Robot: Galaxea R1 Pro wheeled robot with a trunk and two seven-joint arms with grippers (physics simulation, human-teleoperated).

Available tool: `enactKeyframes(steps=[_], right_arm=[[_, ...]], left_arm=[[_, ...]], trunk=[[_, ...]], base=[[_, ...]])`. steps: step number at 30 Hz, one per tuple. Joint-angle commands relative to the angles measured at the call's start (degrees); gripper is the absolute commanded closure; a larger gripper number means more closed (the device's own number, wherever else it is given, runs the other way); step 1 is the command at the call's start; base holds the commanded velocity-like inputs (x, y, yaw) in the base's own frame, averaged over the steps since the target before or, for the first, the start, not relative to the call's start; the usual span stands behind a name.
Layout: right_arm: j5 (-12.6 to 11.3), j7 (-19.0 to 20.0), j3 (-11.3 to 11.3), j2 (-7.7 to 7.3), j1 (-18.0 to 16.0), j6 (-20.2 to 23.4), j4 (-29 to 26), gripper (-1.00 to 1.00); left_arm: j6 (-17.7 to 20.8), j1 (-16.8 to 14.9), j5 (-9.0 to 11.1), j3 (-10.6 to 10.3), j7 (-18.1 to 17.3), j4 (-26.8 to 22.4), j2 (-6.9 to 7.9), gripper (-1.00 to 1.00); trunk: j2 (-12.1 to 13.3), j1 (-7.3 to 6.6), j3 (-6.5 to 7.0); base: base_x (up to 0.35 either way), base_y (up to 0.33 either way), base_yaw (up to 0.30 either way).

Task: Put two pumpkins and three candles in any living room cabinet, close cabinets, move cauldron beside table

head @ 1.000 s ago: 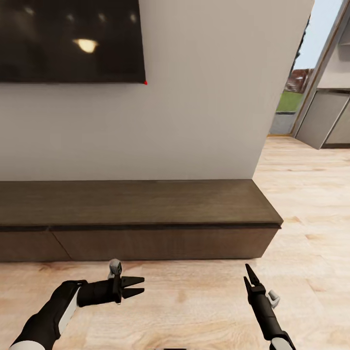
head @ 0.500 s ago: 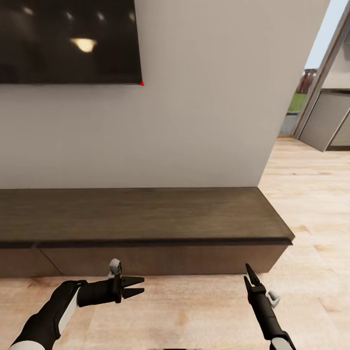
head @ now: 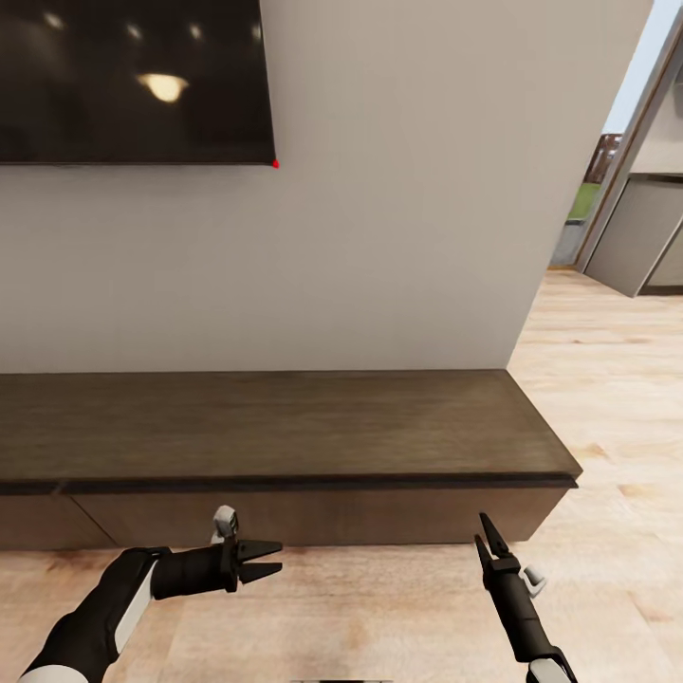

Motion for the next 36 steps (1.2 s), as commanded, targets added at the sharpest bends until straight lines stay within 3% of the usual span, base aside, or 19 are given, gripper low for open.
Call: enactKeyframes(steps=[1,5,18,24,30,36], right_arm=[[-0.5,0.2,0.1,-0.01,0.0,0.3,0.0,-1.0],[-0.5,0.0,0.1,-0.01,0.0,0.3,0.0,-1.0],[-0.4,-0.1,0.1,-0.09,0.0,-0.2,0.0,-1.0],[-0.4,0.5,0.1,-0.1,0.0,0.1,0.0,-1.0],[-0.4,0.7,0.1,-0.1,0.0,0.2,0.0,-1.0],[-0.4,0.7,0.2,-0.1,0.0,0.3,0.0,-1.0]], left_arm=[[0.6,0.0,0.1,0.0,-0.1,0.0,0.01,-1.0],[0.6,0.1,-0.1,-0.3,-0.1,0.0,-0.7,-1.0],[0.2,0.7,-0.4,-0.6,0.7,0.0,-2.94,-1.0],[0.2,0.6,-0.6,-0.6,0.7,0.0,-3.3,-1.0],[0.2,0.6,-0.7,-0.6,0.6,0.0,-3.32,-1.0],[0.2,0.6,-0.7,-0.6,0.6,0.0,-3.26,-1.0]], trunk=[[0.0,-0.01,-0.05],[0.0,-0.01,-0.05],[-0.2,0.33,-2.93],[-0.3,0.48,-4.26],[-0.3,0.48,-4.26],[-0.3,0.58,-5.14]], base=[[0.028,0.0,0.0],[0.011,0.0,0.0],[0.001,0.0,0.0],[0.0,0.0,0.0],[0.0,0.0,0.0],[0.0,0.0,0.0]])
